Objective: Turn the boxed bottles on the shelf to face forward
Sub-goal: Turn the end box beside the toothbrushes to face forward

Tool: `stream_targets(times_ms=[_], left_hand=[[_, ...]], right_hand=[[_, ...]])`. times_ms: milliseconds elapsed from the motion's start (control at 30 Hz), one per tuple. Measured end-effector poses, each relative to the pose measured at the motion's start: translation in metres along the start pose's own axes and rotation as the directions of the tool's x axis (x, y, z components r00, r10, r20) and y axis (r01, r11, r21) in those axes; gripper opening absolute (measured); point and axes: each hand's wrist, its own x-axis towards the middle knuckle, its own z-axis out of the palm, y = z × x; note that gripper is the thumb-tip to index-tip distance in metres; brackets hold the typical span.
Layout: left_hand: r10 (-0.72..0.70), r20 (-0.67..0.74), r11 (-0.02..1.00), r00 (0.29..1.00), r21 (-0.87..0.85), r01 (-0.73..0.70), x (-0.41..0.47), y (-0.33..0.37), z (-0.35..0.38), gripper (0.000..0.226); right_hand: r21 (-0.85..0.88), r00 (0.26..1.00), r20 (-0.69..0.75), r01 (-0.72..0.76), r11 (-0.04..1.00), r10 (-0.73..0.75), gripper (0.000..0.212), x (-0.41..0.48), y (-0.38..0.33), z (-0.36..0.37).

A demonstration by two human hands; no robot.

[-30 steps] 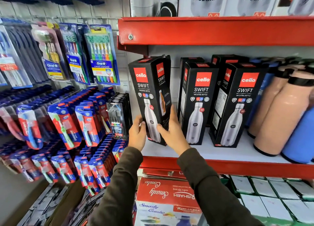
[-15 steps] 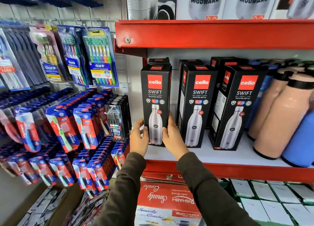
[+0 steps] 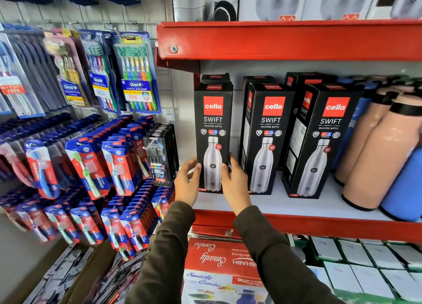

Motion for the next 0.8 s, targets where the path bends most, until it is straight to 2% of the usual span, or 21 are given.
stream_targets(times_ms=[133, 267, 600, 800], left_hand=[[-0.018, 0.002, 1.0, 1.0, -0.023, 0.018, -0.008, 0.002, -0.004, 0.025], [-0.018, -0.019, 0.999, 1.0, -0.039, 0.017, -0.02, 0.005, -0.007, 0.015], [0.024, -0.072, 0.999, 0.997, -0.03, -0.027, -0.054, 0.011, -0.02, 0.019], [0.031, -0.109, 0.999, 0.994, -0.008, -0.033, -0.067, 0.014, -0.024, 0.016]], right_hand=[[0.008, 1.0, 0.019, 0.02, 1.0, -0.02, 0.042, -0.007, 0.0, -0.005], [0.064, 0.999, 0.043, -0.003, 0.998, 0.0, 0.044, -0.018, -0.001, -0.011], [0.207, 0.999, -0.024, -0.042, 0.977, 0.048, 0.042, -0.054, -0.006, -0.025], [0.198, 0.999, -0.025, -0.015, 0.98, 0.02, 0.039, -0.064, -0.008, -0.031]])
